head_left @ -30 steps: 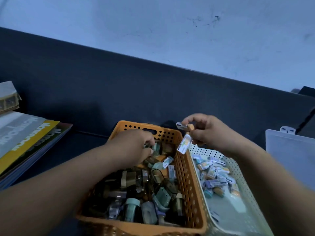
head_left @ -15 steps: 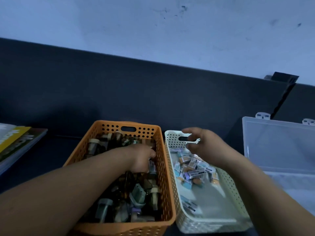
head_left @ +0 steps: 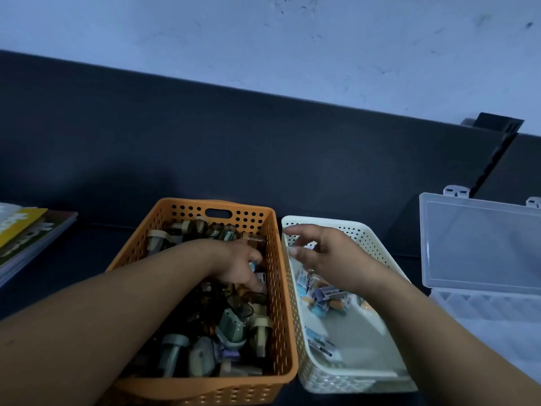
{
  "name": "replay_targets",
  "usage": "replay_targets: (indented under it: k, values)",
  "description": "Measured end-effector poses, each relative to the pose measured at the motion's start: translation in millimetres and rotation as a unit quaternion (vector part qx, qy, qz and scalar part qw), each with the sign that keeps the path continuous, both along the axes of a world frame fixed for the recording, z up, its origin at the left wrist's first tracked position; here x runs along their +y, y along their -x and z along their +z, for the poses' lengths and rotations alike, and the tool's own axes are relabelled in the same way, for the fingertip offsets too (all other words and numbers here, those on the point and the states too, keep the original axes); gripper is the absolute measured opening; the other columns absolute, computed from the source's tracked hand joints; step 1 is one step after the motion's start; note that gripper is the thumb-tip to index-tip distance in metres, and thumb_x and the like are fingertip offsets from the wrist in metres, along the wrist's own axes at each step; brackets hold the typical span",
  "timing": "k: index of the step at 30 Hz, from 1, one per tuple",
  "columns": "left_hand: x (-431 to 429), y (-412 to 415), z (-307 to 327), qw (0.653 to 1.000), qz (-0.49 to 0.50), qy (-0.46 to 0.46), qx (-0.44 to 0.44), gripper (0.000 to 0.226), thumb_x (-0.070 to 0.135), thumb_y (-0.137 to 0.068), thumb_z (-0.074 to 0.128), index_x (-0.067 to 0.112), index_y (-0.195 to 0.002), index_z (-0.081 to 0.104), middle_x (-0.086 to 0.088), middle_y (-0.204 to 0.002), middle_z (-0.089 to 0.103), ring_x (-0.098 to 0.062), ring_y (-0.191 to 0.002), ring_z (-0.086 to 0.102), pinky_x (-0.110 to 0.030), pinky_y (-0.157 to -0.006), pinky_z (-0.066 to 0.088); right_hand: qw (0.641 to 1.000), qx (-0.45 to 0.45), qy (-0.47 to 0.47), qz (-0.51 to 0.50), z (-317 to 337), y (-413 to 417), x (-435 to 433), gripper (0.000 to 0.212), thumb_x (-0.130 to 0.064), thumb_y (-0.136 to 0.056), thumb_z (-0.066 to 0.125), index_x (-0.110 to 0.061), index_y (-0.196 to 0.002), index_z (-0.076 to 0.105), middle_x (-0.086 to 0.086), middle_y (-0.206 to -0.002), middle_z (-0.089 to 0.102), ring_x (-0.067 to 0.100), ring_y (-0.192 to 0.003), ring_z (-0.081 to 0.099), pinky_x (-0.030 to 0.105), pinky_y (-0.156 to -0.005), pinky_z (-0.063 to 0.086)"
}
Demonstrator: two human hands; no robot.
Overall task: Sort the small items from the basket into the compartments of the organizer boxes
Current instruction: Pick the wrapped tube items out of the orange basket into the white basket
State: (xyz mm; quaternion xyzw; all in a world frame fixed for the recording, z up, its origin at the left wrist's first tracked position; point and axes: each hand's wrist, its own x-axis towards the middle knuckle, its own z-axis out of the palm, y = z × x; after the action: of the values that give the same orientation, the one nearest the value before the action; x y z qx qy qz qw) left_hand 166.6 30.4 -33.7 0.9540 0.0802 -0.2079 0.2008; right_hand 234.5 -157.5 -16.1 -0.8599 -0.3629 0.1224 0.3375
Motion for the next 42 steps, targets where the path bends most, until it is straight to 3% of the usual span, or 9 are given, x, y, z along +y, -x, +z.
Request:
replay_targets:
  k: [4,8,12,18,24,28,35,39,42]
  values:
    - [-6.8,-2.4,-0.6,1.0,-0.004,-0.008,-0.027,0.03,0.031,-0.083,0.068,0.026,-0.11,0.057,0.0,-0.123,0.041,-0.018,-0.108,0.048,-0.031,-0.087,0.044,0.999,0.008,0.028,0.036,-2.1,3.9,8.0,0.031,-0.035,-0.096,0.056,-0.041,-0.126,0.058,-0.003,-0.101,0.062,0.019,-0.085,0.065,0.036,-0.077,0.056]
    - [-8.9,-5.2,-0.7,1.0,0.005,0.017,-0.026,0.027,0.019,-0.08,0.071,0.022,-0.101,0.054,-0.002,-0.118,0.053,-0.018,-0.103,0.053,-0.032,-0.086,0.047,0.999,0.015,0.027,0.032,-4.3,1.5,11.4,0.025,-0.029,-0.098,0.053,-0.041,-0.119,0.061,0.012,-0.094,0.062,0.021,-0.066,0.054,0.039,-0.061,0.053]
    - [-4.9,-6.5,-2.1,0.998,0.032,0.056,-0.028,0.025,0.015,-0.079,0.073,0.023,-0.088,0.05,0.004,-0.098,0.054,-0.012,-0.089,0.052,-0.027,-0.073,0.044,0.999,0.024,0.015,0.028,-7.9,2.8,12.1,0.024,-0.025,-0.099,0.051,-0.036,-0.118,0.061,0.013,-0.083,0.057,0.016,-0.058,0.044,0.026,-0.051,0.041]
    - [-10.5,-3.5,2.5,0.999,0.03,0.043,-0.005,0.06,0.021,-0.084,0.069,0.016,-0.138,0.043,-0.003,-0.137,0.048,-0.019,-0.12,0.048,-0.031,-0.096,0.042,0.999,0.029,0.007,0.025,-9.3,4.9,12.6,0.025,-0.025,-0.1,0.05,-0.039,-0.118,0.06,0.024,-0.102,0.062,0.021,-0.067,0.053,0.033,-0.053,0.048]
    - [-11.5,-2.1,4.3,0.997,0.031,0.068,-0.004,0.047,0.015,-0.081,0.071,0.017,-0.124,0.052,-0.001,-0.122,0.054,-0.016,-0.103,0.05,-0.028,-0.084,0.044,0.999,0.021,0.009,0.023,-10.6,4.0,11.4,0.024,-0.026,-0.1,0.05,-0.04,-0.117,0.059,0.022,-0.099,0.063,0.019,-0.061,0.052,0.03,-0.049,0.047]
    - [-9.6,-2.7,2.5,0.992,0.037,0.117,-0.025,0.03,0.01,-0.076,0.075,0.022,-0.094,0.053,0.004,-0.1,0.055,-0.015,-0.094,0.054,-0.03,-0.078,0.047,0.999,0.024,0.003,0.026,-11.1,4.3,10.5,0.024,-0.024,-0.1,0.05,-0.039,-0.116,0.059,0.015,-0.083,0.059,0.013,-0.05,0.045,0.027,-0.044,0.042]
    - [2.2,0.9,2.5,0.987,0.057,0.128,-0.076,0.024,0.012,-0.074,0.077,0.023,-0.081,0.057,0.002,-0.093,0.061,-0.019,-0.092,0.06,-0.037,-0.084,0.05,0.998,0.054,-0.022,0.03,-16.3,1.8,11.8,0.025,-0.023,-0.099,0.051,-0.043,-0.11,0.061,0.011,-0.082,0.054,0.023,-0.067,0.049,0.049,-0.061,0.052]
    - [-3.4,2.2,0.0,0.991,0.039,0.108,-0.068,0.019,0.012,-0.082,0.069,0.027,-0.079,0.059,0.003,-0.091,0.062,-0.016,-0.09,0.062,-0.032,-0.081,0.051,0.997,0.07,-0.024,0.026,-14.9,3.5,10.5,0.026,-0.023,-0.1,0.05,-0.041,-0.115,0.06,0.012,-0.083,0.051,0.024,-0.07,0.051,0.032,-0.052,0.047]
    - [-14.6,4.0,-3.7,0.994,0.026,0.053,-0.09,0.023,0.007,-0.086,0.06,0.025,-0.072,0.057,0.003,-0.082,0.061,-0.013,-0.076,0.059,-0.023,-0.063,0.045,0.996,0.079,-0.021,0.026,-13.8,5.2,8.7,0.027,-0.024,-0.1,0.049,-0.044,-0.116,0.058,0.012,-0.083,0.051,0.025,-0.072,0.054,0.025,-0.045,0.047]
